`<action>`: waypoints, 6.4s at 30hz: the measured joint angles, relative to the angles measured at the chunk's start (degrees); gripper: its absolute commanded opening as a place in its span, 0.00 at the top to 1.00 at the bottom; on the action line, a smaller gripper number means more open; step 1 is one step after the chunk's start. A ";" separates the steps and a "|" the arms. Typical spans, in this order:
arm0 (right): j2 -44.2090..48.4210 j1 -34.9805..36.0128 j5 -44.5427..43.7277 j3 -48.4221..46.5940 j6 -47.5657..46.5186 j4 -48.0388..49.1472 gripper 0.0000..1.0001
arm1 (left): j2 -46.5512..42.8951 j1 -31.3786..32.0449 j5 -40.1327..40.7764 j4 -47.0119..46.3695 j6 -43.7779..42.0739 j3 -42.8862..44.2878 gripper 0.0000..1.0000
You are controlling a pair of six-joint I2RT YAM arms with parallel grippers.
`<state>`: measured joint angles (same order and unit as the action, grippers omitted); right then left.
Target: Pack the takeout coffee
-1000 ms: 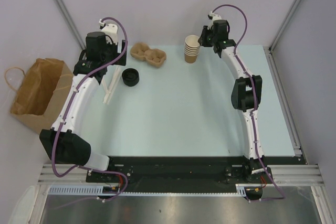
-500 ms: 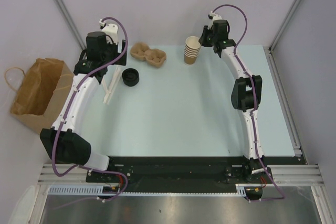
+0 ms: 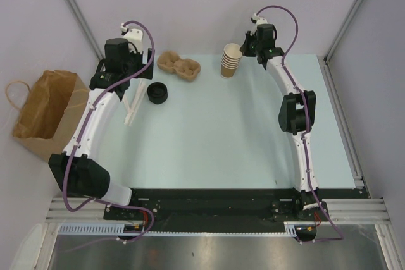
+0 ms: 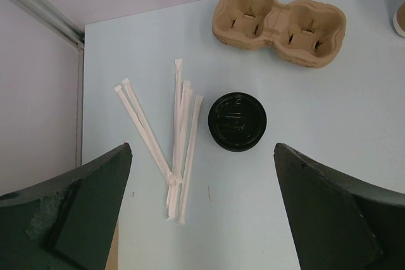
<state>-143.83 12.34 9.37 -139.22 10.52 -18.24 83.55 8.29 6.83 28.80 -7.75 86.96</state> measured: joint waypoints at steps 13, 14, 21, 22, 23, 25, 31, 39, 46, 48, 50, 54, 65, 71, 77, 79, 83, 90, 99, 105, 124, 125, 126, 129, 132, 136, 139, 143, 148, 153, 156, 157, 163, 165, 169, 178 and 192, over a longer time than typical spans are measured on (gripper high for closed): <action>0.20 0.76 0.11 0.00 -0.96 -0.24 0.95 | 0.46 0.00 -1.01 0.00 0.13 0.00 0.01; 0.28 0.92 0.09 0.00 -1.18 -0.28 0.94 | 0.48 0.00 -1.05 -0.02 0.15 0.00 0.00; 1.01 1.88 0.09 0.00 -3.04 -0.24 0.89 | 0.48 0.00 -1.22 -0.15 0.15 0.00 0.00; 1.03 1.97 0.09 0.00 -3.23 -0.24 0.89 | 0.48 0.00 -1.22 -0.20 0.15 0.00 0.01; 1.01 2.03 0.09 0.00 -3.32 -0.26 0.89 | 0.48 0.00 -1.20 -0.24 0.15 0.00 0.00; 1.01 2.19 0.07 0.00 -3.69 -0.35 0.87 | 0.48 0.00 -1.22 -0.35 0.15 0.00 0.01; 1.01 2.32 0.02 0.00 -4.15 -0.37 0.83 | 0.48 0.00 -1.20 -0.44 0.15 0.00 0.00; 1.01 2.25 -0.15 0.00 -4.42 -0.26 0.79 | 0.48 0.00 -1.20 -0.44 0.07 -0.02 0.01; 1.01 2.27 -0.98 0.02 -4.59 -0.26 0.78 | 0.48 0.00 -1.20 -0.44 -0.24 -0.02 0.01; 1.01 2.27 -1.09 0.00 -4.59 -0.26 0.82 | 0.48 0.00 -1.20 -0.44 -0.26 -0.02 0.01; 1.01 2.27 -1.20 0.02 -4.61 -0.22 0.90 | 0.48 0.00 -1.20 -0.44 -0.26 -0.02 0.00; 1.01 2.27 -1.27 0.02 -4.61 0.00 1.00 | 0.48 0.00 -1.20 -0.46 -0.28 -0.02 0.01; 1.49 1.77 -0.72 0.00 -2.36 -1.01 1.00 | 1.46 0.00 -2.10 -0.46 -0.28 0.04 0.00; 3.56 1.64 1.18 0.02 0.02 -2.21 1.00 | 3.41 0.00 -4.39 -0.39 -0.24 0.79 0.00; 5.11 1.38 2.10 0.02 1.57 -2.73 1.00 | 4.74 0.00 -6.71 -0.39 0.24 2.27 0.00; 5.29 1.33 2.14 0.02 1.90 -2.97 1.00 | 5.09 0.00 -7.48 -0.42 0.31 2.80 0.00; 5.31 1.16 2.12 0.02 2.05 -3.02 1.00 | 5.53 0.00 -8.68 -0.42 0.76 3.30 0.01; 5.64 0.57 1.86 0.00 2.78 -2.82 1.00 | 6.36 0.00 -8.98 -0.37 1.31 3.74 0.01; 9.97 -0.74 1.62 0.00 3.48 -1.31 1.00 | 8.55 0.00 -9.03 1.31 1.36 8.33 0.00; 15.19 -1.07 3.48 0.02 3.87 -1.25 1.00 | 8.98 0.00 -8.98 1.92 1.57 10.10 0.00; 46.95 8.31 18.64 53.24 -6.93 -0.74 1.00 | 2.03 -4.68 -18.80 -5.97 8.72 -5.62 0.00; 47.80 9.29 19.10 56.85 -7.96 0.46 1.00 | 1.73 -4.68 -19.32 -5.86 8.72 -6.08 0.01; 48.43 10.03 19.54 59.71 -8.74 0.98 1.00 | 1.25 -4.68 -19.71 -5.88 8.72 -6.73 0.00; 49.27 11.91 20.83 65.79 -10.54 2.60 1.00 | -0.50 -4.68 -20.65 -5.79 8.22 -9.25 0.00; 49.90 13.55 22.10 69.66 -12.94 4.15 1.00 | -2.19 -4.68 -20.83 -5.60 7.41 -11.65 0.01; 51.76 15.93 23.93 74.36 -16.22 7.19 1.00 | -3.78 -4.68 -21.05 -5.55 6.29 -13.88 0.01; 53.42 18.05 24.81 77.90 -17.86 10.05 1.00 | -4.83 -4.68 -21.09 -5.51 5.64 -14.99 0.01; 55.30 20.46 25.03 82.18 -19.17 14.01 1.00 | -5.38 -4.68 -21.22 -4.96 4.66 -15.30 0.00; 55.89 22.80 24.44 85.88 -21.46 17.62 1.00 | -5.38 -4.68 -21.81 -4.09 4.20 -15.30 0.00; 56.02 23.12 23.23 88.30 -24.30 19.30 0.80 | -5.38 -4.68 -22.40 -3.98 4.04 -15.30 0.01; 56.19 23.12 22.86 88.74 -25.42 19.43 0.72 | -5.38 -4.68 -22.82 -3.74 3.56 -15.30 0.01; 56.41 23.10 22.75 88.76 -25.59 19.39 0.65 | -5.38 -4.68 -23.10 -3.63 3.26 -15.30 0.01; 60.59 23.10 22.47 88.76 -24.61 19.56 0.30 | -5.09 -4.68 -24.52 -2.47 1.29 -15.30 0.01; 62.73 23.10 22.23 88.72 -23.71 19.69 0.05 | -4.52 -4.68 -25.22 -2.03 0.28 -15.17 0.01; 66.12 23.10 19.06 86.88 -22.73 19.19 0.01 | -0.83 -4.68 -26.93 0.55 -2.40 -12.50 0.07; 68.54 18.71 11.15 76.48 -21.68 18.78 0.00 | 16.46 -4.44 -27.71 9.99 -10.12 2.67 0.40; 64.61 1.81 17.16 71.01 -13.60 7.96 0.00 | 38.23 -0.39 -21.73 21.38 -12.31 20.20 0.53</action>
<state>-79.22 14.15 26.52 -68.20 -3.07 -10.28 121.78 7.90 -14.90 50.17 -20.05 107.15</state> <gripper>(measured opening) 0.994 0.491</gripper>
